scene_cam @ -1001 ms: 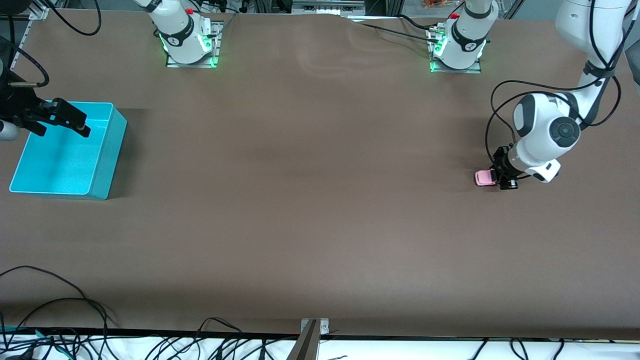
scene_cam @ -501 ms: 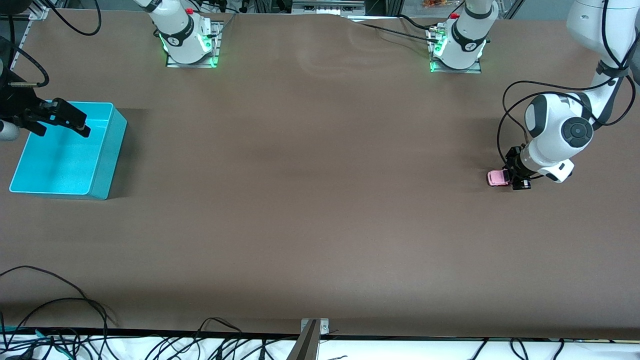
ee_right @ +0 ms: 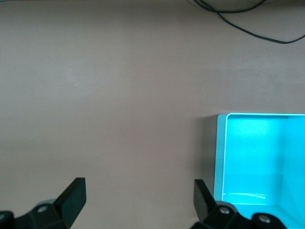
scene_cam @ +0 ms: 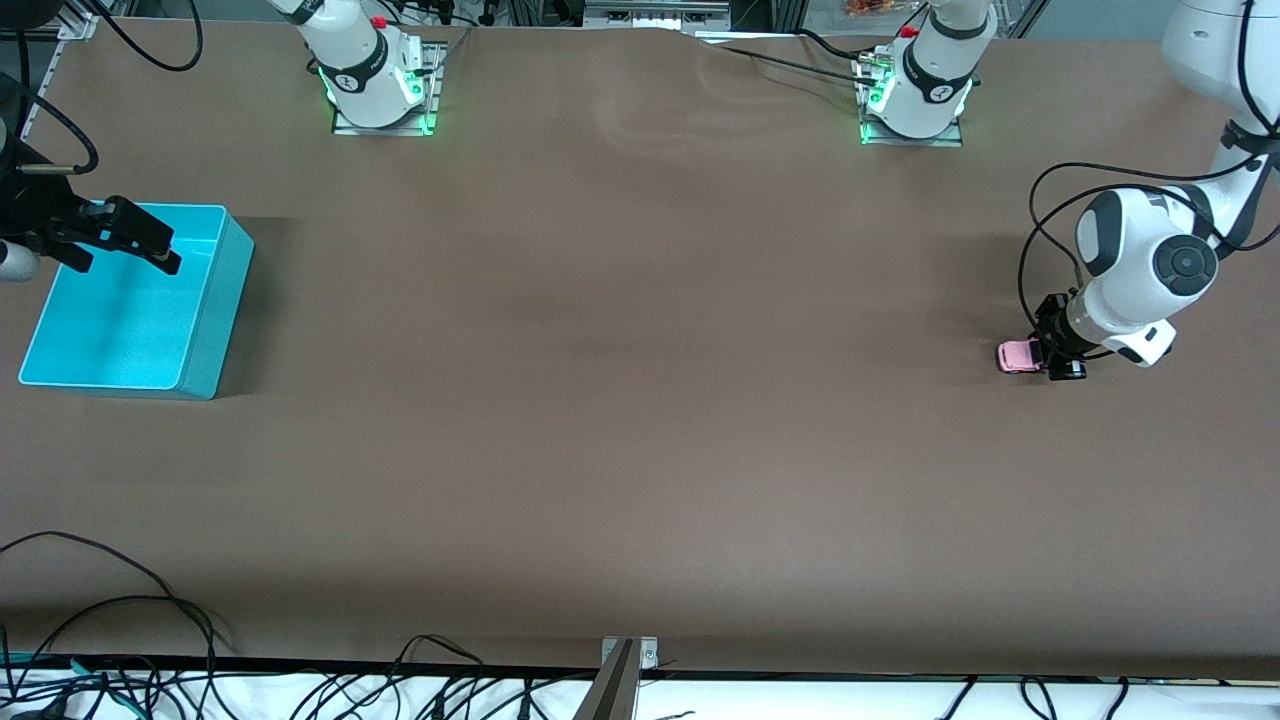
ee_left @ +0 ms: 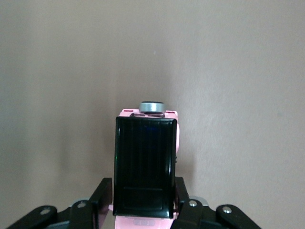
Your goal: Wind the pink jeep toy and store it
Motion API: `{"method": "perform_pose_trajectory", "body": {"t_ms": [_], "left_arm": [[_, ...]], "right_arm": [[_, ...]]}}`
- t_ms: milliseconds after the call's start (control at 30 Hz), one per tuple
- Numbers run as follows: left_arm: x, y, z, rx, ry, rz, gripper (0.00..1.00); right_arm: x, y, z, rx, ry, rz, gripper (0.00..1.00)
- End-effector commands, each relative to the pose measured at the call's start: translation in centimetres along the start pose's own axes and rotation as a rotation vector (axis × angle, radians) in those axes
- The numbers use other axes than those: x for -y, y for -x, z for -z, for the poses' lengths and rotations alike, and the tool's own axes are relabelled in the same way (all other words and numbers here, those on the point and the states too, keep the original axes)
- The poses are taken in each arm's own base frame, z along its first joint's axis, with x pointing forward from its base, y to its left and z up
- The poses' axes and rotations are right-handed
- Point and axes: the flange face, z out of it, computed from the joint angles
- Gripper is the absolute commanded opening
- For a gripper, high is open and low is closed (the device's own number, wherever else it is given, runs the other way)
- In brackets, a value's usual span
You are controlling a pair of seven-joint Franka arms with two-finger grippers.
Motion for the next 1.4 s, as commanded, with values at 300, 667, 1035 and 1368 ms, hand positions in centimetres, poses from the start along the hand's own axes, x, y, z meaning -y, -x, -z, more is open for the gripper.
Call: {"method": "perform_pose_trajectory", "body": {"t_ms": [300, 667, 1035, 1368], "left_arm": [[-1.0, -2.3, -4.3, 0.014, -0.008, -0.052, 0.22], [-1.1, -2.8, -4.1, 0.007, -0.004, -0.048, 0.22], [-0.9, -5.0, -4.1, -0.002, -0.003, -0.086, 0.22], [-1.1, -6.2, -3.9, -0.011, 0.003, -0.078, 0.22]], "right_arm": [[0.1, -0.2, 0.6, -0.006, 0.004, 0.002, 1.00], [0.0, -0.2, 0.6, -0.006, 0.004, -0.001, 1.00], [0.1, -0.2, 0.7, -0.008, 0.004, 0.000, 1.00], [0.1, -0.2, 0.6, -0.006, 0.004, 0.000, 1.00]]}}
